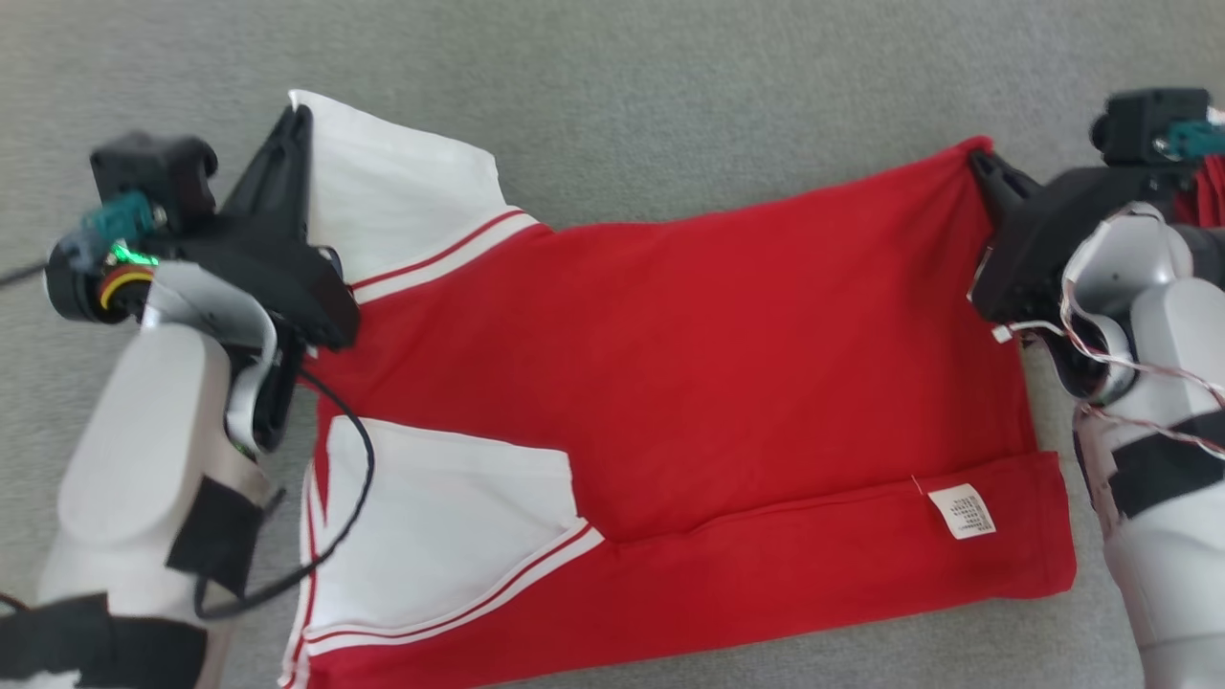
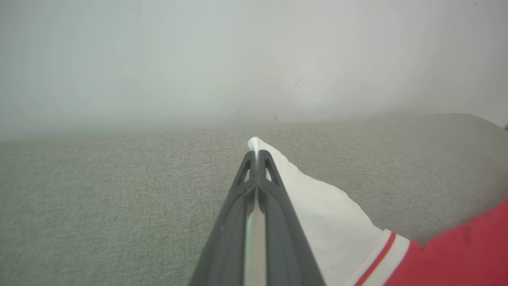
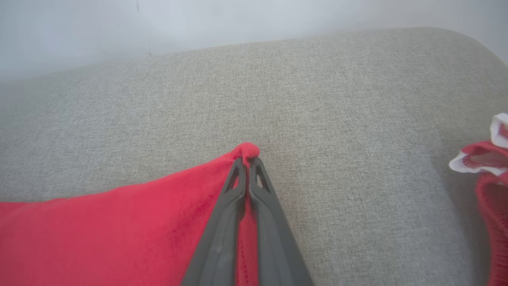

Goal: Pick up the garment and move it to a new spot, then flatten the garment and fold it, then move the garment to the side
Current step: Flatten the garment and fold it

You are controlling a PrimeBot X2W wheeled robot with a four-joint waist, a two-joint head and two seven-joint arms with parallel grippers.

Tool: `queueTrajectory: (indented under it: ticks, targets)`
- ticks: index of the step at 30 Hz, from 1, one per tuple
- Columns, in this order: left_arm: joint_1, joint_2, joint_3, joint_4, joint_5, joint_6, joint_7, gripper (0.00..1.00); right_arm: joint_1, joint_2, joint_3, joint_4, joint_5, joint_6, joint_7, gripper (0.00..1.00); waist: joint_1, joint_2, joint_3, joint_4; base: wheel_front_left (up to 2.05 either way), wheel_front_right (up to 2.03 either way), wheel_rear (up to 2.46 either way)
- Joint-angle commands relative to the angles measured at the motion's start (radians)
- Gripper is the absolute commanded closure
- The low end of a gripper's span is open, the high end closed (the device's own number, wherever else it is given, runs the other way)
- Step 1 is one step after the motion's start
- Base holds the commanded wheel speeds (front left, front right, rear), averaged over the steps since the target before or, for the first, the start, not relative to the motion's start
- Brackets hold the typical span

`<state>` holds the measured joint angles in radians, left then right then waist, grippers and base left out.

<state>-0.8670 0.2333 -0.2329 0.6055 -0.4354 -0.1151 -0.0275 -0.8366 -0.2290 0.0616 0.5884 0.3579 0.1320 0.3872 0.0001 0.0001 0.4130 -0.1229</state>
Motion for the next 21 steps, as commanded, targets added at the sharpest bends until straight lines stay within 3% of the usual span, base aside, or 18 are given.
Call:
queueTrajectory:
  ticks: [1, 11, 21]
  targets:
    - [0.027, -0.003, -0.002, -0.017, -0.005, -0.005, -0.020, 1.00, 0.020, -0.011, 0.003, -0.020, 0.010, -0.003, -0.018, 1.00, -0.0001, -0.0001, -0.025, 0.024, 0.00, 0.00, 0.00]
    - [0.265, -0.011, -0.051, -0.187, 0.040, 0.027, -0.156, 1.00, 0.241, -0.099, -0.001, -0.156, 0.048, -0.003, -0.115, 1.00, -0.0001, -0.0001, -0.088, 0.072, 0.00, 0.00, 0.00]
    - [0.514, -0.030, -0.072, -0.383, 0.020, 0.053, -0.206, 1.00, 0.424, -0.116, -0.031, -0.231, 0.017, -0.003, -0.207, 1.00, -0.0001, -0.0001, -0.163, 0.099, 0.00, 0.00, 0.00]
